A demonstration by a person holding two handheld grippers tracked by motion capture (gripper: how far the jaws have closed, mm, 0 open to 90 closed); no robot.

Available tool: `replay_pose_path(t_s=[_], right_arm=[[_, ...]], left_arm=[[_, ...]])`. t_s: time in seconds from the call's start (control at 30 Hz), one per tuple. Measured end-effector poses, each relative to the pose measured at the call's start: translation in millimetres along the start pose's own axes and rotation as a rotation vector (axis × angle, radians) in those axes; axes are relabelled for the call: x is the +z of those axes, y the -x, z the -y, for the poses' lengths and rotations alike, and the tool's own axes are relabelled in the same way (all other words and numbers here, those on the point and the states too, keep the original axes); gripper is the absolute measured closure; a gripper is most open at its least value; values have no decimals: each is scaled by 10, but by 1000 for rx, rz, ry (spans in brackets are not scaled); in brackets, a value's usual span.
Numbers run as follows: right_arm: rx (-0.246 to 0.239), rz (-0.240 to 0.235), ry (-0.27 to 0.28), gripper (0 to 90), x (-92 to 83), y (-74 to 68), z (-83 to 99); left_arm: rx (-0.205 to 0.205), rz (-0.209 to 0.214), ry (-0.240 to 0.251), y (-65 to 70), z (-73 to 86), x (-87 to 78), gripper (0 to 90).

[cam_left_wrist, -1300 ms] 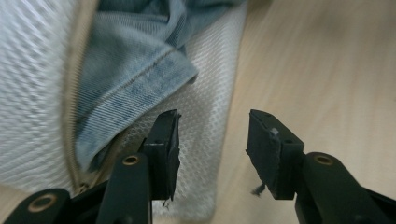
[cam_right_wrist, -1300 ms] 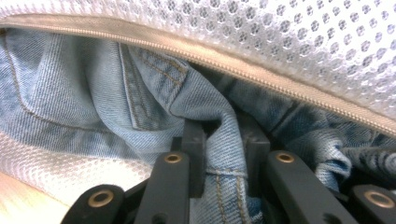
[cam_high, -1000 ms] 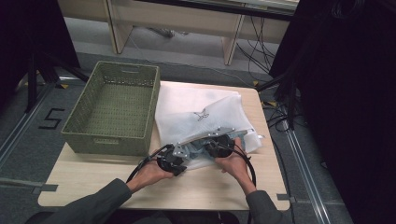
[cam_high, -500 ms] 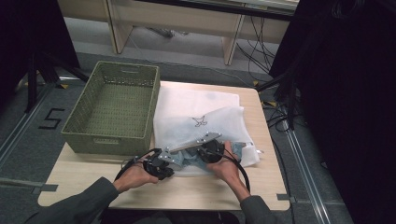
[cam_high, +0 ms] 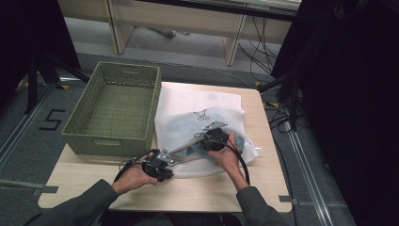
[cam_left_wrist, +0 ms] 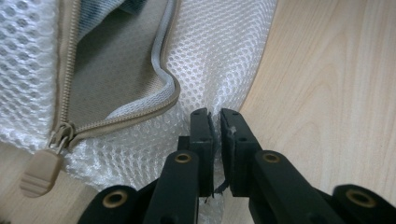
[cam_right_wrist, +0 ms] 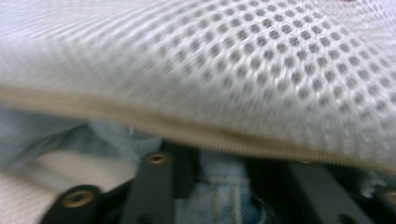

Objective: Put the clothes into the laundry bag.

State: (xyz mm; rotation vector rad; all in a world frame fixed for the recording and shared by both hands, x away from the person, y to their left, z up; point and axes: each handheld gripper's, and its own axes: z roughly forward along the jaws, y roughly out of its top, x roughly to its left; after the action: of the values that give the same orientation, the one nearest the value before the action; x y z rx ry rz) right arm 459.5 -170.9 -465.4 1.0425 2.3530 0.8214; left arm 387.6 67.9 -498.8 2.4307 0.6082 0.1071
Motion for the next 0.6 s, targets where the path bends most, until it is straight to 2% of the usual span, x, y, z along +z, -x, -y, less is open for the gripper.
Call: replay_pose_path(t_s=[0.03,0.1,0.23,0.27,0.3,0.33,0.37,0.4,0.5,0.53,0.6], right_arm=[[17,-27,4,548,-95,-26,14],[21,-82,28,511,-230,-46,32],[42,-110,85,475,-560,-34,101],[31,-106,99,470,-595,-12,122],[25,-107,103,469,-646,19,156],[33,-110,98,480,-734,68,240],[72,-102,91,480,-784,62,287],[76,-104,91,480,-818,75,330],[80,-94,93,465,-891,79,398],[60,-68,88,451,-955,109,445],[68,-59,102,452,-987,125,464]], left_arm=[[0,0,-2,0,-1,-1,820],[0,1,-4,0,-3,-3,815],[12,-4,-25,-16,-4,-34,808],[-30,-4,2,3,4,-24,808],[2,-12,-40,-33,8,-57,806],[4,-21,-42,-49,13,-68,797],[-9,-21,-42,-66,19,-84,792],[-8,-16,-49,-85,20,-103,784],[-27,-32,-23,-47,1,-113,757],[-5,-38,6,-3,-58,-123,739],[6,-45,17,19,-98,-128,728]])
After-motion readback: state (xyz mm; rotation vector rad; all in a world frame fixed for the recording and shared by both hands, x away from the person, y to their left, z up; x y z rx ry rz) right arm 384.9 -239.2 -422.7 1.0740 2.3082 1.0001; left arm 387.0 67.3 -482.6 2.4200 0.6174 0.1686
